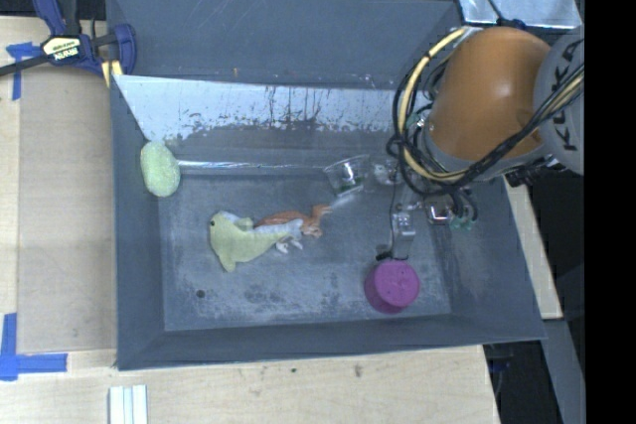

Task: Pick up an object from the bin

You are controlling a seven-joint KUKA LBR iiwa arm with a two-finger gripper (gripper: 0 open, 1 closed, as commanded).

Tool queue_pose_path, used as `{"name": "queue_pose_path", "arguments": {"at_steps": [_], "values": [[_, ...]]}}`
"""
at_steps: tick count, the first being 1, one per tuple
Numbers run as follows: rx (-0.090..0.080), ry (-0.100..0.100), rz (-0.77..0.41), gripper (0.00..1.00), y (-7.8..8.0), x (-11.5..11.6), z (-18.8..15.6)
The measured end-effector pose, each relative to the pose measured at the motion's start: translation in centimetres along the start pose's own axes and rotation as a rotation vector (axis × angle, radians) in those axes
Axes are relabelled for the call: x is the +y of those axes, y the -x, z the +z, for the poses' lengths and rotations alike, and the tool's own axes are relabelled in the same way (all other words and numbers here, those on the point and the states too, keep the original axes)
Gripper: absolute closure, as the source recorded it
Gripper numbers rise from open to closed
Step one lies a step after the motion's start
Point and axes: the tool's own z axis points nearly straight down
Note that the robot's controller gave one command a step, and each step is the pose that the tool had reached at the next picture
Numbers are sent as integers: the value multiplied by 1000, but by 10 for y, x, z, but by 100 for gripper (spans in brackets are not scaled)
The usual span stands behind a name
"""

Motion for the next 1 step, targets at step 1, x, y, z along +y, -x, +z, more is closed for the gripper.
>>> {"name": "queue_pose_path", "arguments": {"at_steps": [1], "values": [[-9,0,-1,0,2,0,-5]]}}
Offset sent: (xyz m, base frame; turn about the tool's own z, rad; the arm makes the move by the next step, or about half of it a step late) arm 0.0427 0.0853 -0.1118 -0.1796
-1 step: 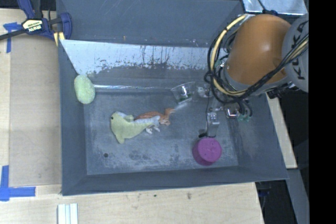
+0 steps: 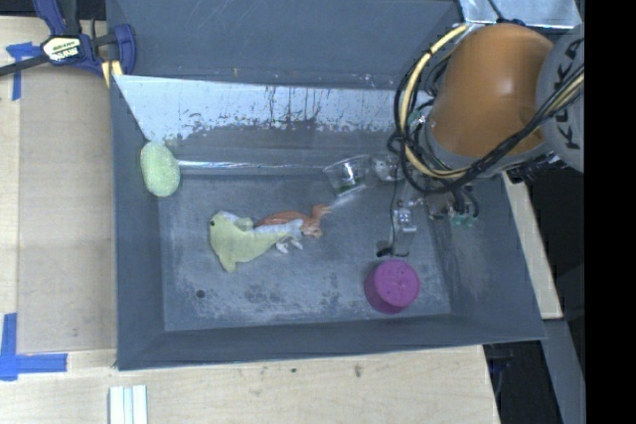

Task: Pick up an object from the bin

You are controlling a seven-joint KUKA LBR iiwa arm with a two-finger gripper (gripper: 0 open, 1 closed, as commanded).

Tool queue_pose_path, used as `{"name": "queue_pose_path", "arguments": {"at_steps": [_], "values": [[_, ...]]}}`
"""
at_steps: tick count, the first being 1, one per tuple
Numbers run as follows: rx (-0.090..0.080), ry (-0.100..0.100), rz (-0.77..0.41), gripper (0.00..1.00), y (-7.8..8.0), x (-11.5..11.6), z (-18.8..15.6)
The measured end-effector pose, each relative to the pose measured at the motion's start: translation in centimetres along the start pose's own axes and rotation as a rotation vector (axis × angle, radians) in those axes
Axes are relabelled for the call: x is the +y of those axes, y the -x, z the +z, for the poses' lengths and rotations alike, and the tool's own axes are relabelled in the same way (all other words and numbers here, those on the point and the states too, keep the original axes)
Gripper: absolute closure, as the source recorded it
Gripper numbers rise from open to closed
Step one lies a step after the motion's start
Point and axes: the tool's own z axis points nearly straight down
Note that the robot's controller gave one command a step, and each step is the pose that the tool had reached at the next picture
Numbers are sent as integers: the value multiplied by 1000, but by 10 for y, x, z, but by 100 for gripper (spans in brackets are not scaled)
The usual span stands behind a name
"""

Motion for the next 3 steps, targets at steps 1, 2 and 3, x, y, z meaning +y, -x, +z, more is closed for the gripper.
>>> {"name": "queue_pose_path", "arguments": {"at_steps": [1,2,3], "values": [[-3,0,-96,0,23,45,60],[-5,3,-134,0,52,126,23],[3,0,-13,0,32,114,79]]}}
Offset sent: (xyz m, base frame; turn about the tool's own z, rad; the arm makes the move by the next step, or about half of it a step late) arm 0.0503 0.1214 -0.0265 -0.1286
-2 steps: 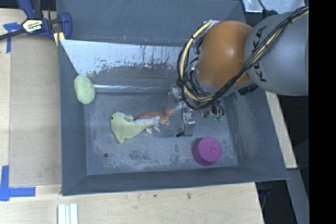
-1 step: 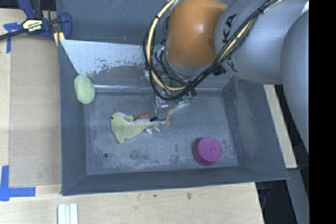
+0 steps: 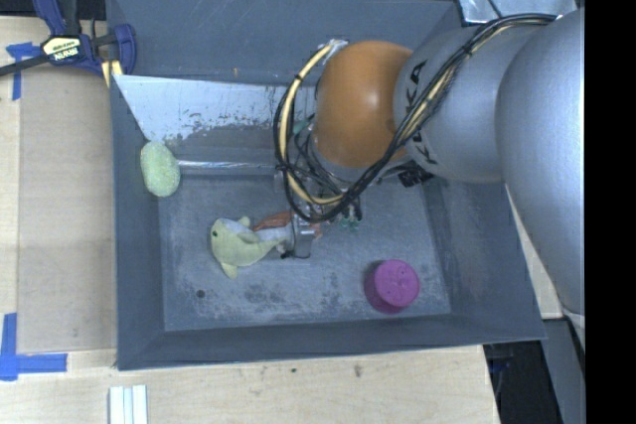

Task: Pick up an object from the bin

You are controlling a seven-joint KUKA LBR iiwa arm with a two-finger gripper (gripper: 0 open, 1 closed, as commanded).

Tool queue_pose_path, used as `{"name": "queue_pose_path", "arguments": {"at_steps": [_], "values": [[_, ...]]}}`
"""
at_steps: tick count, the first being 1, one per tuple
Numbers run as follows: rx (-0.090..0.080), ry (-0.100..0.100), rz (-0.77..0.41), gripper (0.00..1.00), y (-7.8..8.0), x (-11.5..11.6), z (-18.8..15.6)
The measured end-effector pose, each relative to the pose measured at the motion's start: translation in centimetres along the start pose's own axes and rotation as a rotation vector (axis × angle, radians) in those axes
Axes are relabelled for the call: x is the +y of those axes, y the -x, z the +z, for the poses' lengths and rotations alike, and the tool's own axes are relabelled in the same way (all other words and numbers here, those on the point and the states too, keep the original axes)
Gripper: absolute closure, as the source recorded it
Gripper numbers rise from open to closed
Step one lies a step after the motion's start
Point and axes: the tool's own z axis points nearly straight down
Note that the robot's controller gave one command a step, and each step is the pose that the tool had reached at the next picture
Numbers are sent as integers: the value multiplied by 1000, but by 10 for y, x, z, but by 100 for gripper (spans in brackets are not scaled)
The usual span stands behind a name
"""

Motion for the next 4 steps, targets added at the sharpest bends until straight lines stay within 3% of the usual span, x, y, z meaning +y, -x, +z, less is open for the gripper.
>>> {"name": "queue_pose_path", "arguments": {"at_steps": [1,2,4], "values": [[-2,0,-203,0,5,28,33],[-9,3,-161,100,4,37,44],[-5,2,-152,100,2,36,41]]}}
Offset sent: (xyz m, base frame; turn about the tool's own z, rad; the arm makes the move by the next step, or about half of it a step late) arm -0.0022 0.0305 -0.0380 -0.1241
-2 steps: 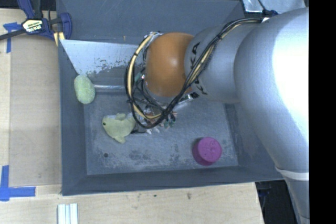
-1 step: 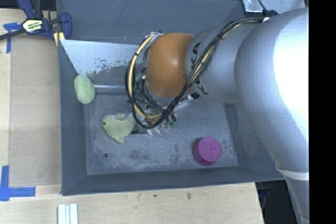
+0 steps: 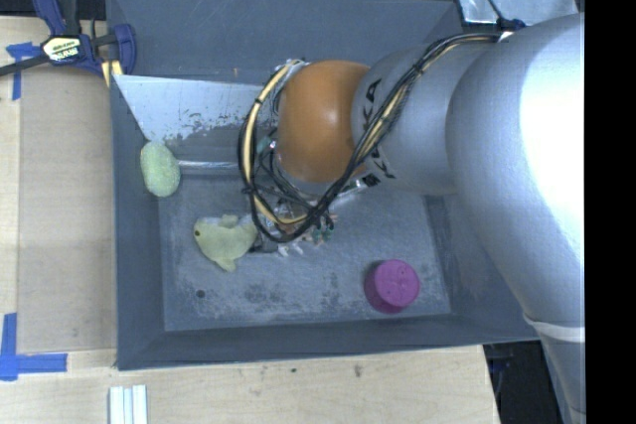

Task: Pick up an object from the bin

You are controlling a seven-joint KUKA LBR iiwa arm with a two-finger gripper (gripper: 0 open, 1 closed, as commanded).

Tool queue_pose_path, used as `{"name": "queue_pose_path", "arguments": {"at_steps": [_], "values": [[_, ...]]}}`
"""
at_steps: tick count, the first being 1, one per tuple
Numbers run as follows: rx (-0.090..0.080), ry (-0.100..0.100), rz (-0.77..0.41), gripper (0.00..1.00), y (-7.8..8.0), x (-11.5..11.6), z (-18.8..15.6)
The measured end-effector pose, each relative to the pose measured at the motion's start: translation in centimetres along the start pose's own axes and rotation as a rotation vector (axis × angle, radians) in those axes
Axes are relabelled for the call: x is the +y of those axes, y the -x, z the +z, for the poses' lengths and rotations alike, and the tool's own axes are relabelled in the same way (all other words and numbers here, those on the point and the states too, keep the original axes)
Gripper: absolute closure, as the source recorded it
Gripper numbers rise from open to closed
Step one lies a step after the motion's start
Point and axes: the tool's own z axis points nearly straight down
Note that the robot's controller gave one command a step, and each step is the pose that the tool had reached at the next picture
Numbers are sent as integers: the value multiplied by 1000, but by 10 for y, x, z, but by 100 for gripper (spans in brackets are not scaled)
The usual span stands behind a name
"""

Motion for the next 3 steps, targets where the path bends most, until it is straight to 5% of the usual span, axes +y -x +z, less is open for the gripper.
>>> {"name": "queue_pose_path", "arguments": {"at_steps": [3], "values": [[3,-1,-1,100,0,0,-32]]}}
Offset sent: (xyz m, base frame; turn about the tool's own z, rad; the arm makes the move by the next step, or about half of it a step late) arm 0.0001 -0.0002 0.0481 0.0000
